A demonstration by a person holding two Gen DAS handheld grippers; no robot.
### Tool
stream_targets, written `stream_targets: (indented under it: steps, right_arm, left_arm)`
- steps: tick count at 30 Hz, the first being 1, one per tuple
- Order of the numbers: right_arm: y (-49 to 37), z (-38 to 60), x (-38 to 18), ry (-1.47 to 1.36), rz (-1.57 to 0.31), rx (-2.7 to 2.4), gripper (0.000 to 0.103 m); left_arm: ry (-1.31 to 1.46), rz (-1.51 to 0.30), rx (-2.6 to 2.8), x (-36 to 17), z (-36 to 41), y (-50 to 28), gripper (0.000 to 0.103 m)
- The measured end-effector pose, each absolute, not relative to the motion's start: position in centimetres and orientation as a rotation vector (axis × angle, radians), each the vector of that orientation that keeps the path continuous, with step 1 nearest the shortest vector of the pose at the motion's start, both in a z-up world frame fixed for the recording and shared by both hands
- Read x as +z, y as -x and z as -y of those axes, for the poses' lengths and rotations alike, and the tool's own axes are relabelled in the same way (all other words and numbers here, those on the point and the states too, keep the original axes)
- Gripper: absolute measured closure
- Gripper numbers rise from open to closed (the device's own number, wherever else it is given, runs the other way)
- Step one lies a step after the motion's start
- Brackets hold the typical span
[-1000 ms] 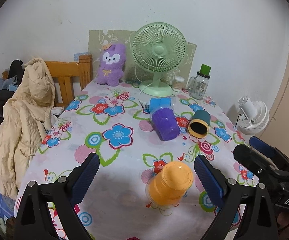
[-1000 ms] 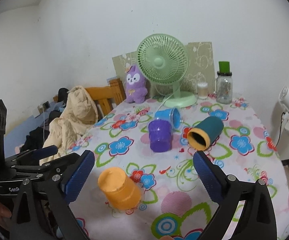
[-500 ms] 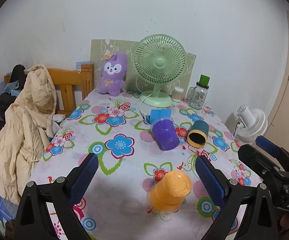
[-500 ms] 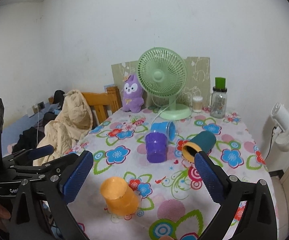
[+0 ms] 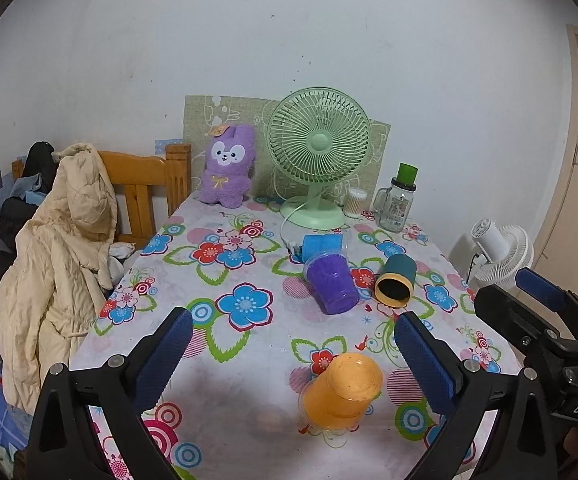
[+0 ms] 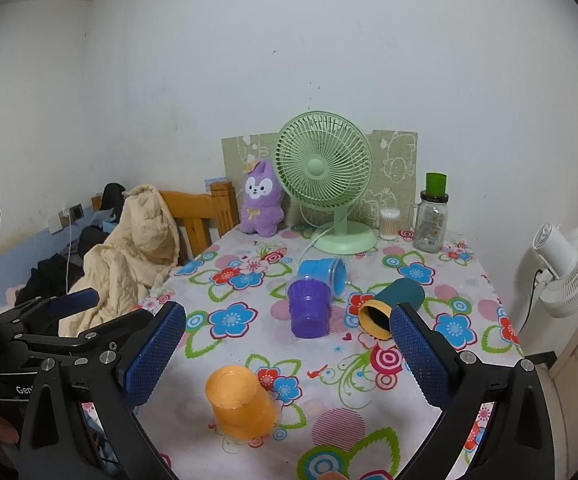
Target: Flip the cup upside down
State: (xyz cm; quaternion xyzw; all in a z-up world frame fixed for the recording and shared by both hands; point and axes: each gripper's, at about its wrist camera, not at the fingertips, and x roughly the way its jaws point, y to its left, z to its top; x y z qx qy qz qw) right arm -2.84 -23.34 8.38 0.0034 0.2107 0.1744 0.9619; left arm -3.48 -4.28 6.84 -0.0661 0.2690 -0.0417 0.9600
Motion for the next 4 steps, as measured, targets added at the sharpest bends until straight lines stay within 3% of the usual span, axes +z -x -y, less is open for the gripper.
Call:
stream_targets:
  steps: [4]
  right_arm:
    - [2.86,23.21,8.32,-0.004,-0.427,0.354,0.0]
  left_arm:
    - [0.129,-0.54,-0.082,6.72,4.33,3.48,0.001]
